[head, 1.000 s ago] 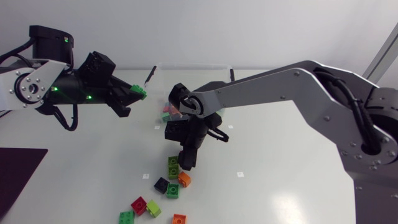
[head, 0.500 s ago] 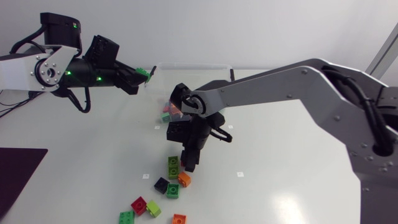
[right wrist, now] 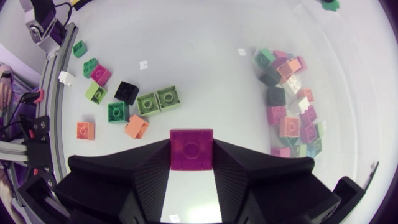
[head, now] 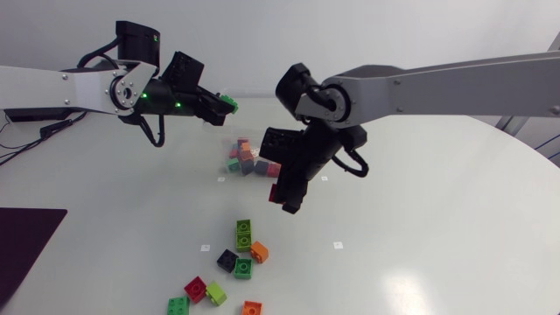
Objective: Place the duplo bricks in the container
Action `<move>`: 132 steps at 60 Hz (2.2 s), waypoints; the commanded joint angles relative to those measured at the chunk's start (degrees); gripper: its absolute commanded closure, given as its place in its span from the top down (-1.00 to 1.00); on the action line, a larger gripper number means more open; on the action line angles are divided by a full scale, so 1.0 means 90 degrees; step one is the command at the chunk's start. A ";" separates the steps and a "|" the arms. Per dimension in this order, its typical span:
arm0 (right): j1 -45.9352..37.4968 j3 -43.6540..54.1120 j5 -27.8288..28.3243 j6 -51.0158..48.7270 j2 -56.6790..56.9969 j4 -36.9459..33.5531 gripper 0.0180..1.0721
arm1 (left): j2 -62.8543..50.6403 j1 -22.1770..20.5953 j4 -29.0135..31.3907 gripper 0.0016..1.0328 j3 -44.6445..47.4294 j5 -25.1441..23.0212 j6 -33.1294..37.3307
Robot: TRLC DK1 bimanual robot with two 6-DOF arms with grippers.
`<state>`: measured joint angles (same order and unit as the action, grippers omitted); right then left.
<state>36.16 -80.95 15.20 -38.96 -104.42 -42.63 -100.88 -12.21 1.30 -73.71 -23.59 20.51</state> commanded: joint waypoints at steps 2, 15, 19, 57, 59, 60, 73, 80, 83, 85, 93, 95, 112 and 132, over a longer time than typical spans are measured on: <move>-0.0190 0.0166 0.0098 0.0139 0.0391 0.0059 -0.32 | -0.0197 -0.0099 -0.0096 0.20 -0.0208 -0.0044 -0.0170; -0.0737 -0.0156 0.0323 0.0374 0.0802 0.0294 -0.32 | -0.0012 -0.0148 0.0022 0.87 -0.0013 0.0024 -0.0092; -0.0913 -0.0283 0.0411 0.0423 0.0821 0.0303 -0.32 | 0.0242 -0.0128 0.0100 0.90 0.0182 0.0024 -0.0023; -0.1743 -0.0791 0.0782 0.1721 0.0675 0.1778 -0.32 | 0.1922 -0.0509 0.1613 0.90 0.2507 0.0131 0.2604; -0.1762 -0.0811 0.0782 0.1839 0.0655 0.1934 -0.32 | 0.1883 -0.0577 0.1613 0.90 0.2595 0.0200 0.2750; -0.1782 -0.0820 0.0782 0.1887 0.0636 0.1993 -0.32 | 0.1834 -0.0607 0.1613 0.90 0.2643 0.0219 0.2828; -0.1870 -0.1182 0.0752 0.2288 0.0216 0.2383 -0.32 | 0.1355 -0.0763 0.1672 0.88 0.2868 0.0395 0.3404; -0.1889 -0.1348 0.0694 0.2483 -0.0038 0.2608 -0.32 | 0.1180 -0.0880 0.1662 0.87 0.3034 0.0502 0.3658; -0.1889 -0.1445 0.0664 0.2512 -0.0185 0.2637 -0.32 | 0.1043 -0.0919 0.1662 0.87 0.3093 0.0542 0.3785; -0.1889 -0.1494 0.0655 0.2561 -0.0263 0.2696 -0.32 | 0.0975 -0.0939 0.1652 0.87 0.3102 0.0551 0.3854; -0.1860 -0.1768 0.0606 0.2718 -0.0614 0.2803 -0.27 | 0.0643 -0.0939 0.1574 0.87 0.3093 0.0561 0.4049; -0.1840 -0.1855 0.0557 0.2718 -0.0712 0.2803 -0.12 | 0.0555 -0.0958 0.1555 0.87 0.3093 0.0561 0.4078; -0.1791 -0.2070 0.0430 0.2805 -0.0898 0.2794 0.77 | 0.0066 -0.1144 0.1115 0.87 0.2995 0.0571 0.4117; -0.1791 -0.0674 0.0489 0.2659 0.0391 0.2881 0.79 | -0.0256 -0.1300 0.0920 0.87 0.2575 0.0532 0.4020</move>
<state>19.81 -91.18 19.31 -14.98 -105.38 -17.56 -101.69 -23.44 10.33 -48.69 -18.59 55.77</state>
